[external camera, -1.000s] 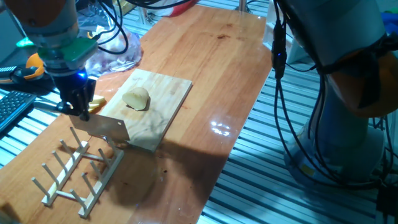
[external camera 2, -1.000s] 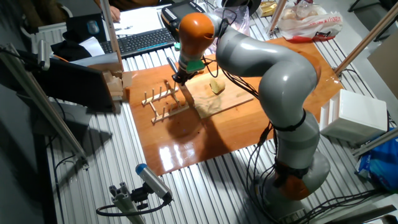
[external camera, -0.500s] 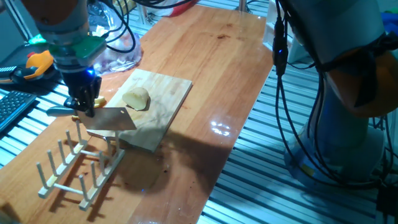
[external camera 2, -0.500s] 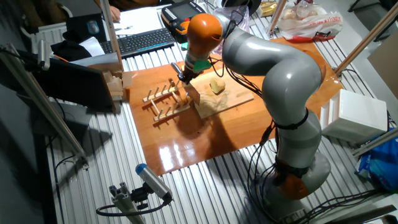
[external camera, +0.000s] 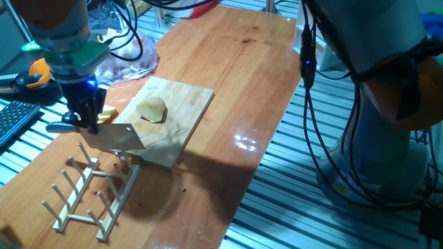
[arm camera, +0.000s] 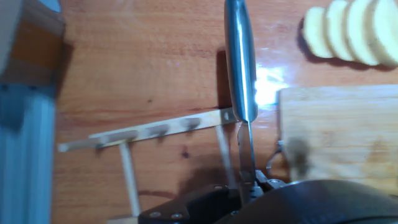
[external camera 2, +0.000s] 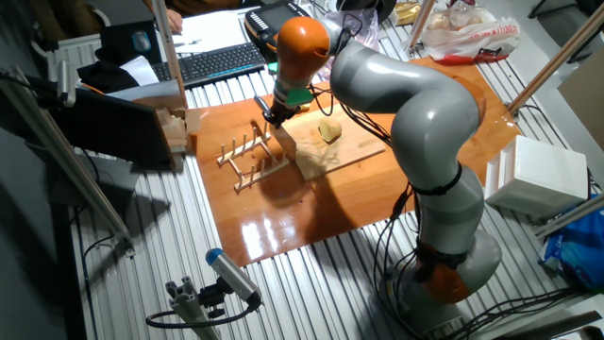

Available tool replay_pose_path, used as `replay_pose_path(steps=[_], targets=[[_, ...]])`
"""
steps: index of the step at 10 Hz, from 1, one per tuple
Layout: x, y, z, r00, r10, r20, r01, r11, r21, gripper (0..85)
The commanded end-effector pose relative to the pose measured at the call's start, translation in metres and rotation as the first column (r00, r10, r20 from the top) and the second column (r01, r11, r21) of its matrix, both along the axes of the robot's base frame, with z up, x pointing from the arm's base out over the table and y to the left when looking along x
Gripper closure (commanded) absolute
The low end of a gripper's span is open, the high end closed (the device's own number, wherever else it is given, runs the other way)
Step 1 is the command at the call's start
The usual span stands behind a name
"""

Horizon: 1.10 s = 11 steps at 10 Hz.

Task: Chop the potatoes

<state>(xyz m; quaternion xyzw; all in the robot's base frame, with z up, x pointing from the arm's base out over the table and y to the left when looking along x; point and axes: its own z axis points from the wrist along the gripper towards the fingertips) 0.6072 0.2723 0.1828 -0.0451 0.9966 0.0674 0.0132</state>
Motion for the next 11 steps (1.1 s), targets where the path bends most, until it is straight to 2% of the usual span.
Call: replay_pose_path(steps=[1,3,4,6,7,8,10,11], targets=[[-0.0005,0.0045,0.0017,1.000,-0.007,-0.009,0.007,1.000,0.001,85.0],[-0.0031,0.0090,0.0020,1.000,-0.004,-0.019,0.004,1.000,0.010,85.0],[-0.0031,0.0090,0.0020,1.000,0.003,-0.012,-0.003,1.000,0.008,85.0],[-0.0031,0.0090,0.0020,1.000,-0.010,-0.012,0.010,1.000,-0.027,85.0],[-0.0031,0.0090,0.0020,1.000,-0.010,0.002,0.010,0.998,-0.062,85.0],[-0.0031,0.0090,0.0020,1.000,-0.012,0.015,0.013,0.997,-0.076,85.0],[-0.0031,0.0090,0.0020,1.000,-0.021,0.019,0.023,0.995,-0.095,85.0],[-0.0031,0.0090,0.0020,1.000,-0.022,-0.006,0.021,0.996,-0.083,85.0]])
